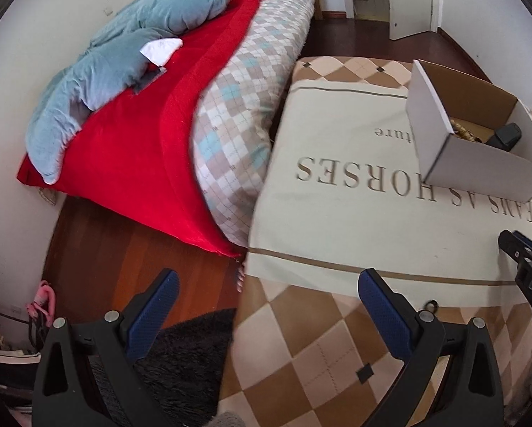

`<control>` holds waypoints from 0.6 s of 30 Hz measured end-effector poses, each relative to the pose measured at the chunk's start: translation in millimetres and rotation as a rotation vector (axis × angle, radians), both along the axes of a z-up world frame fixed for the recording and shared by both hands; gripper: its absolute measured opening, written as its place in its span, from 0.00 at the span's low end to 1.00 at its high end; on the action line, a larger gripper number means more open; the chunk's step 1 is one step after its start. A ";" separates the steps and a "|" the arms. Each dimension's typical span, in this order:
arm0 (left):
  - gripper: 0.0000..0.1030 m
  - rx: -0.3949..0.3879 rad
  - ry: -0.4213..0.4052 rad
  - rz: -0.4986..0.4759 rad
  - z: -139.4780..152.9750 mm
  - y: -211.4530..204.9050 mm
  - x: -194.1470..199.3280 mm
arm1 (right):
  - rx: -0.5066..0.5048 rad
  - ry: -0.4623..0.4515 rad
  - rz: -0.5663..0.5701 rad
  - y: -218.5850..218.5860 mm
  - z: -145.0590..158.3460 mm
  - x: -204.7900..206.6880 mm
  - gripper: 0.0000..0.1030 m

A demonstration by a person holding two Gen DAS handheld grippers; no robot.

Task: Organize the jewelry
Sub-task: 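Lower the right tool onto the small silver charm and close on it, then grasp another small black ring with the left tool while the right tool holds the charm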

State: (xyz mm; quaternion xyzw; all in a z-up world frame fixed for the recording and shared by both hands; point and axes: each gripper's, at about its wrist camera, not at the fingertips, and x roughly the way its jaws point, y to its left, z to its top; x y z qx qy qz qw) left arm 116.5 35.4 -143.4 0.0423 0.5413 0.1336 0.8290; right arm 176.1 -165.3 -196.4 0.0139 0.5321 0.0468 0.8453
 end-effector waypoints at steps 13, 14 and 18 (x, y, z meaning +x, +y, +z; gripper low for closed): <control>0.81 -0.212 0.103 -0.197 -26.8 -77.4 -9.3 | 0.025 -0.047 -0.106 -54.3 34.2 -42.5 0.09; 0.73 -0.216 0.110 -0.210 -28.8 -83.2 -8.8 | 0.028 -0.046 -0.116 -59.7 35.7 -45.6 0.09; 0.27 -0.222 0.130 -0.242 -34.7 -95.9 -8.0 | 0.031 -0.041 -0.142 -74.0 37.6 -53.9 0.09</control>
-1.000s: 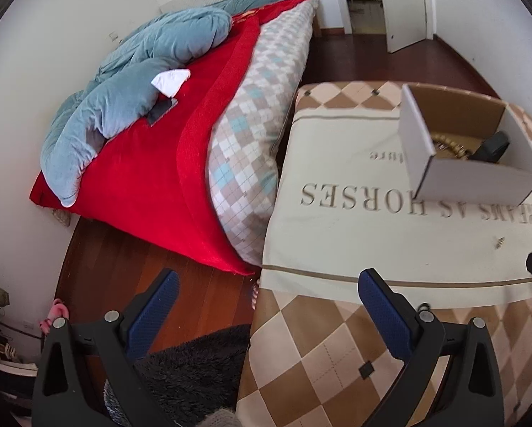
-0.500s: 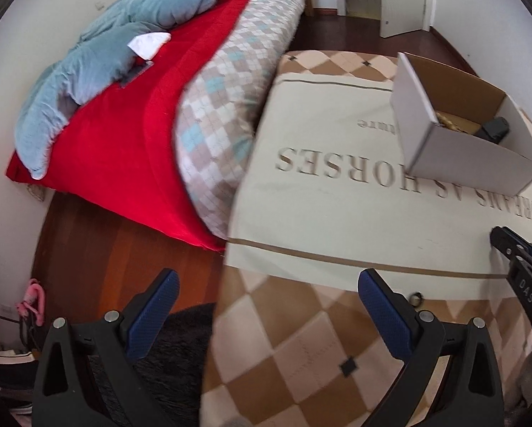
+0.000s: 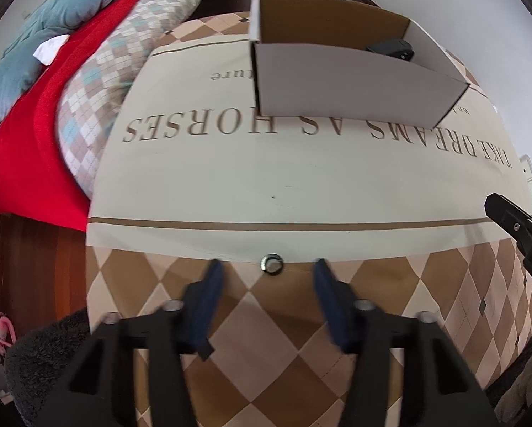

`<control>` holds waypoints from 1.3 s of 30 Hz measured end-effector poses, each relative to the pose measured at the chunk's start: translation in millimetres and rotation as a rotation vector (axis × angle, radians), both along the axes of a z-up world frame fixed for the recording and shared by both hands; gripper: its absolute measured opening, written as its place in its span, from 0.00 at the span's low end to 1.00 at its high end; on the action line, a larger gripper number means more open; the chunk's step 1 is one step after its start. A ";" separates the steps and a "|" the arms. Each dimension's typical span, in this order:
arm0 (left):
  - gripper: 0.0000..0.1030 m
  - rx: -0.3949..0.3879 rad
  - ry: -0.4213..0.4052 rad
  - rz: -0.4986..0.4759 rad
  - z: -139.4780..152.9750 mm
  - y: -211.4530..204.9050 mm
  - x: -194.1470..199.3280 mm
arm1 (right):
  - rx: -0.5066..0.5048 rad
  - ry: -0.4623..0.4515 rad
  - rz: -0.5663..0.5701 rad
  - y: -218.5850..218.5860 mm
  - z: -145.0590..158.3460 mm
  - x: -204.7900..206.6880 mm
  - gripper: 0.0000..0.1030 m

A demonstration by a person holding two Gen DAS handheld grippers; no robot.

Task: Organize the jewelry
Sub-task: 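Grasp another small black ring with the left tool while the right tool holds the charm, then carry the ring and charm into the white box and open both tools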

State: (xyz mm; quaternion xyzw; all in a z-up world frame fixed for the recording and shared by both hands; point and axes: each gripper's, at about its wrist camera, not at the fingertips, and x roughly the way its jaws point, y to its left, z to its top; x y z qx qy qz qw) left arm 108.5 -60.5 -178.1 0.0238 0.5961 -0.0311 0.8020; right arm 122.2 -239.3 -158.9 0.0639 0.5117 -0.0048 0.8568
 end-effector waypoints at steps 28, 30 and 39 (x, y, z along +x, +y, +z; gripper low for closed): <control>0.09 -0.043 -0.265 -0.034 110.7 -3.5 16.2 | 0.073 -0.137 0.019 3.2 67.1 6.5 0.09; 0.09 -0.043 -0.300 -0.040 125.7 -5.3 29.2 | 0.083 -0.162 0.023 4.8 78.1 19.4 0.09; 0.09 -0.110 -0.272 -0.066 140.5 -7.3 113.1 | 0.160 -0.150 0.067 8.7 97.3 116.5 0.09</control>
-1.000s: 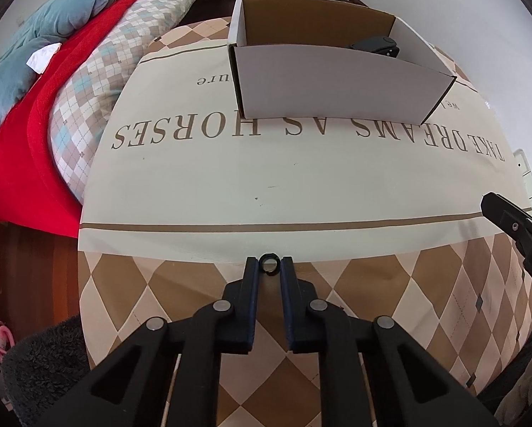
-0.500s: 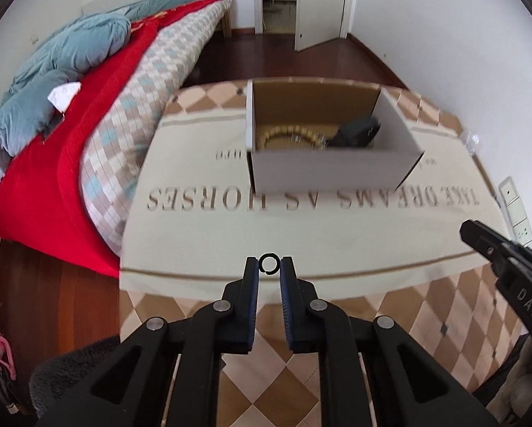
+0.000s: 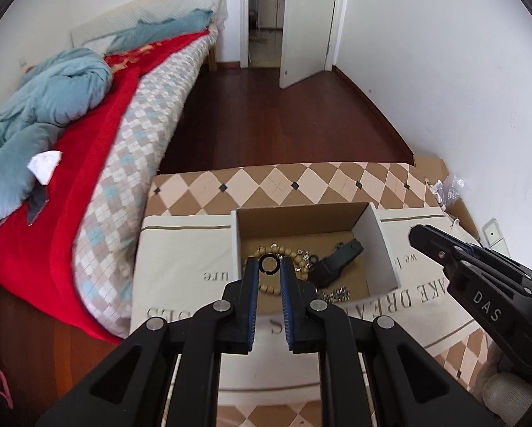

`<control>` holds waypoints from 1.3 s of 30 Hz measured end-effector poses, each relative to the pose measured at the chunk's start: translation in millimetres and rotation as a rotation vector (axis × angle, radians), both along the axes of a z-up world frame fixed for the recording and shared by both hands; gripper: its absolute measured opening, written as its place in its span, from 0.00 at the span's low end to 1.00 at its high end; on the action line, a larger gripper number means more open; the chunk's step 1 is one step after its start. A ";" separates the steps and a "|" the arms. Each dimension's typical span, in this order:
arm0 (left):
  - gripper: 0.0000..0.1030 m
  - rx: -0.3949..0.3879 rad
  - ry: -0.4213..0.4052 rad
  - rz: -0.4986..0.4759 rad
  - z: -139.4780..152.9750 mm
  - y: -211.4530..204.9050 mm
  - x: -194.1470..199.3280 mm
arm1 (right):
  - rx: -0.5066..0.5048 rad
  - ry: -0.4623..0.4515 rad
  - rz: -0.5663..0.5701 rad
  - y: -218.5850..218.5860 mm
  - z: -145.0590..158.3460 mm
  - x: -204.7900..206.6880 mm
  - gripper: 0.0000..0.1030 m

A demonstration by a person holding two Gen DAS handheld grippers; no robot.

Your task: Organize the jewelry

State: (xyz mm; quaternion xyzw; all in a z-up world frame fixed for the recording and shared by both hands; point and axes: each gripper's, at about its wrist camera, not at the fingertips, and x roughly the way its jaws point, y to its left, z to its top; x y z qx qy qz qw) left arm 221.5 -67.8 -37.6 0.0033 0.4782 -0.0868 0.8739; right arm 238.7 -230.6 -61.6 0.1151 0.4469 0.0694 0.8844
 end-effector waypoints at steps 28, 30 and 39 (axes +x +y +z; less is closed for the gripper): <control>1.00 0.119 0.088 0.125 -25.1 37.2 23.7 | -0.230 0.199 -0.043 -3.5 -28.7 29.2 0.91; 1.00 0.135 0.088 0.135 -25.8 37.7 16.3 | -0.269 0.202 -0.051 -2.3 -28.8 21.9 1.00; 1.00 0.145 0.077 0.141 -11.4 33.1 -19.2 | -0.317 0.199 -0.085 1.7 -12.5 -15.7 1.00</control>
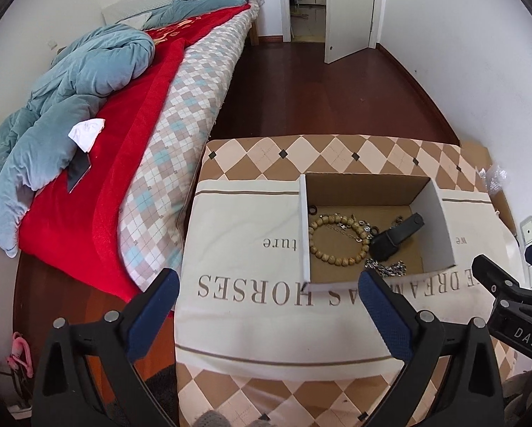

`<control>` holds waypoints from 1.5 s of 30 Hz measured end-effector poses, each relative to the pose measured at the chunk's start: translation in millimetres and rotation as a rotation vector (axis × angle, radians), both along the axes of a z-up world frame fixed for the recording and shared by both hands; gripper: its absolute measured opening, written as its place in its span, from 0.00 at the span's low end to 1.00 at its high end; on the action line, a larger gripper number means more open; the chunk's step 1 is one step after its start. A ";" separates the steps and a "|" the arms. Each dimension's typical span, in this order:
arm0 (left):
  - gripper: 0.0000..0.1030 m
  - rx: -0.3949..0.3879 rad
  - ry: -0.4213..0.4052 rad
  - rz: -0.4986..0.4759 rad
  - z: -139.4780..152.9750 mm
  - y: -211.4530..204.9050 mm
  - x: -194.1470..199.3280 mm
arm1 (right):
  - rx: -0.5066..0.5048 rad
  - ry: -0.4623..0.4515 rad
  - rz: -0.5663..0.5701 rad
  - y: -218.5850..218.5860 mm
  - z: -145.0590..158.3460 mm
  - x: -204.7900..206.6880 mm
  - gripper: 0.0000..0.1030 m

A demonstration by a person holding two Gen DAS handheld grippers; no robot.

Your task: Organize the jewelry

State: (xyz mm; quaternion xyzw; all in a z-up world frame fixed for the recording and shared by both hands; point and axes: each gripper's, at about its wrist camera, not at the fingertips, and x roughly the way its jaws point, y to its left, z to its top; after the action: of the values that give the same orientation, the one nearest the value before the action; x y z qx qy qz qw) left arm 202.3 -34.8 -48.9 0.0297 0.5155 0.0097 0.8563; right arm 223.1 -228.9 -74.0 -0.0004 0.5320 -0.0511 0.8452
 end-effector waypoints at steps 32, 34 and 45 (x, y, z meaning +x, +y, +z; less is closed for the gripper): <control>1.00 -0.085 -0.180 -0.014 176.6 -4.6 -179.5 | -0.031 -0.285 0.018 5.2 217.6 -194.0 1.00; 1.00 -0.088 -0.182 -0.013 182.5 -6.1 -187.4 | -0.023 -0.284 0.019 4.0 222.8 -203.1 1.00; 1.00 -0.109 -0.204 -0.015 208.8 -12.0 -215.3 | -0.021 -0.286 0.020 -2.2 243.3 -240.4 1.00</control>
State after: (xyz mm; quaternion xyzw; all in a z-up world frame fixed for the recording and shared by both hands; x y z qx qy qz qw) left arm -13.0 -46.7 159.9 -0.0139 0.4251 -0.0218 0.9048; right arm -17.4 -231.2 169.3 -0.0075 0.4055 -0.0477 0.9128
